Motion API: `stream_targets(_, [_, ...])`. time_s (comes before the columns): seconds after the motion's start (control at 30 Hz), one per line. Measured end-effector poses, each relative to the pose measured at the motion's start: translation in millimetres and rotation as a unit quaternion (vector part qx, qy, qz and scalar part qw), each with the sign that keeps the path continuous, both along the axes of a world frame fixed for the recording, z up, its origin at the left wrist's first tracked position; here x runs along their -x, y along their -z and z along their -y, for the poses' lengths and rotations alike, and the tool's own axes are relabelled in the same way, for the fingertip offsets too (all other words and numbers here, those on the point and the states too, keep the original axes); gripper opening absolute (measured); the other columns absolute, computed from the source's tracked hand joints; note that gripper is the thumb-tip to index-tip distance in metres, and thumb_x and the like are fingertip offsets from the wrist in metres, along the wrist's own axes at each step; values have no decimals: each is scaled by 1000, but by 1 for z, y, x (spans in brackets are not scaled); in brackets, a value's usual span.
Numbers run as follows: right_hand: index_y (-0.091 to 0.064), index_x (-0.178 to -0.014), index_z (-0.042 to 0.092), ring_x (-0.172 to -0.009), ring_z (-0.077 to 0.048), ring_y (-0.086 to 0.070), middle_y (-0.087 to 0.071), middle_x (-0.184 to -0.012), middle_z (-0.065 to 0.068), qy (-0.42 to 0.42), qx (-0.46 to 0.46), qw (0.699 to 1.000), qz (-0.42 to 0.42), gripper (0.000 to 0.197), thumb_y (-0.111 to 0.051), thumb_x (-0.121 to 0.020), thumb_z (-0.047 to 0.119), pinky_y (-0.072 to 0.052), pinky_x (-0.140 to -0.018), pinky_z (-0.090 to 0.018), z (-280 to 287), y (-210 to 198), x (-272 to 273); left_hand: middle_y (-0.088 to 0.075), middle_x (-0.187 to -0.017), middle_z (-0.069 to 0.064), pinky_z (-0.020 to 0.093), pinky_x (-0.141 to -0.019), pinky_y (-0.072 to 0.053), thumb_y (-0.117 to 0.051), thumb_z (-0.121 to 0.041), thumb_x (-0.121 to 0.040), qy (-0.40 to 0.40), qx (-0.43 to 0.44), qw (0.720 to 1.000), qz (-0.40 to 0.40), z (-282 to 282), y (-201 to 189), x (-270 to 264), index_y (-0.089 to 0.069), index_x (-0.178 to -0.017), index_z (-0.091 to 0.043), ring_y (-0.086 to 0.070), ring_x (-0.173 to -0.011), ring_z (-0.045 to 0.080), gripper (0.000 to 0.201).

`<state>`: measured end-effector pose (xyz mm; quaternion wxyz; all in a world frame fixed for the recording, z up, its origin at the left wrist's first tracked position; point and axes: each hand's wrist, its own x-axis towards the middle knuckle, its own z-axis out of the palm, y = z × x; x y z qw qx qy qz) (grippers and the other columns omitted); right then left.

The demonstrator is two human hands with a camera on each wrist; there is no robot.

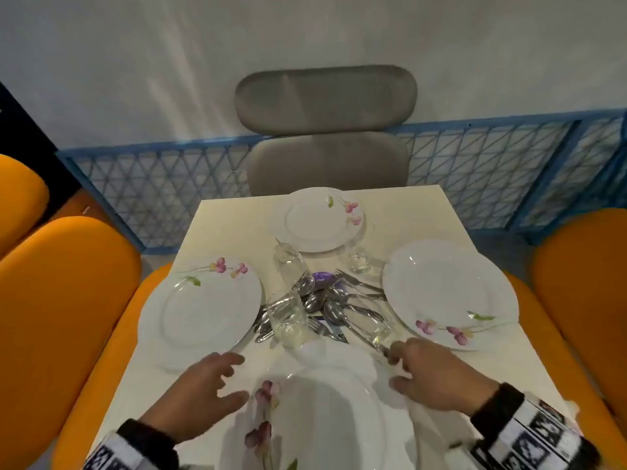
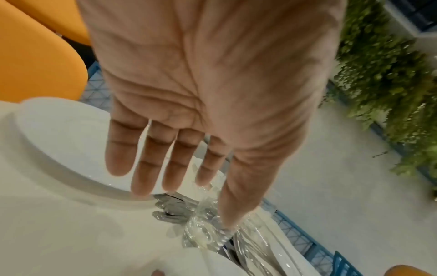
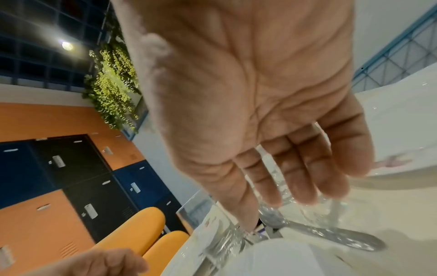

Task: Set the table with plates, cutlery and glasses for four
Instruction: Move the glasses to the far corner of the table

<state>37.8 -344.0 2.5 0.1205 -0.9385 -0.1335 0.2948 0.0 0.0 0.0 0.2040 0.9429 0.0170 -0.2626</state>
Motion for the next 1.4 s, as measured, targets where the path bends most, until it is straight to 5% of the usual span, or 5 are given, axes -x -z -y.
stream_targets(0.4, [-33, -139, 13, -124, -30, -41, -40, -138, -12, 198, 46, 977, 70, 82, -65, -75, 51, -42, -99, -41, -68, 63, -99, -54, -130, -4, 28, -93, -51, -94, -15, -51, -77, 330, 941, 24, 21, 47, -110, -39, -134, -30, -55, -119, 14, 100])
stream_targets(0.53, [-30, -139, 15, -123, -30, -46, -43, -138, -11, 210, 31, 975, 61, 84, -71, -72, 43, -44, -97, -42, -74, 73, -105, -62, -115, -11, 6, -80, -45, -92, -12, -55, -49, 337, 937, 78, 30, 54, -111, -48, -119, -38, -59, -104, -6, 82])
stream_targets(0.97, [-37, -129, 15, -104, -25, -55, -52, -119, -8, 280, -133, 947, 82, 83, -77, -61, 42, -53, -87, -41, -64, 61, -102, -61, -102, -29, 0, -74, -40, -88, -4, -58, -45, 326, 933, 144, 43, 44, -106, -58, -107, -28, -57, -97, -12, 62])
stream_targets(1.17, [-34, -137, 12, -102, -19, -54, -53, -122, -7, 323, -244, 909, 101, 87, -82, -67, 24, -48, -82, -27, -36, 35, -105, -67, -93, -9, 30, -46, -51, -86, -1, -58, -38, 353, 927, 117, 58, 18, -110, -60, -104, -28, -66, -62, 14, 59])
stream_targets(1.4, [-35, -137, 13, -102, -20, -53, -54, -123, -12, 353, -280, 884, 126, 86, -83, -66, 22, -47, -82, -28, 13, 7, -116, -69, -99, -13, 18, -81, -46, -91, -16, -54, -14, 314, 940, 134, 88, 7, -118, -61, -106, -33, -63, -95, 0, 62])
